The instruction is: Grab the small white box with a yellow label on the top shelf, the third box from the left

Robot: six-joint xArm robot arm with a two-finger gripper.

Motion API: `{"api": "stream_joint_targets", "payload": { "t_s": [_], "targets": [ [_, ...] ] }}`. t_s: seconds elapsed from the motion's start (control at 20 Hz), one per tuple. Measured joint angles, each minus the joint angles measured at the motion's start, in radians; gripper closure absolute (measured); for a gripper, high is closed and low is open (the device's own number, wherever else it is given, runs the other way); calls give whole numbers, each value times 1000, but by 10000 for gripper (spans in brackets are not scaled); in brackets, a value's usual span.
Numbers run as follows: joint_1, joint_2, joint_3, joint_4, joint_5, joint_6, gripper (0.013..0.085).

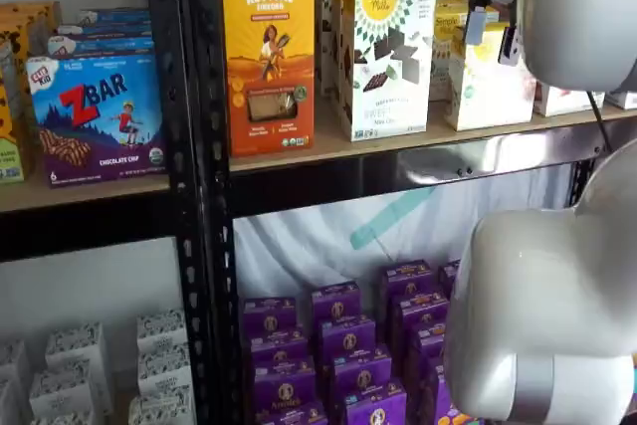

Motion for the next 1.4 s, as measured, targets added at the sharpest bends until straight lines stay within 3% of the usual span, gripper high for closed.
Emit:
{"api": "stream_joint_targets", "payload": {
  "t_s": [0.15, 0.4, 0.55, 0.85, 1.0, 1.2, 1.4],
  "targets": [
    [33, -27, 12, -46, 26, 20, 130],
    [39, -73, 42, -36, 34, 32, 130],
    [14, -93, 56, 15, 5, 24, 130],
    [-56, -111, 86, 151, -130, -9, 130],
    [-76, -93, 84, 195, -203, -26, 130],
    [-82, -34, 52, 189, -268, -49, 130],
    [-76, 43, 1, 145, -302, -67, 130]
  ]
}}
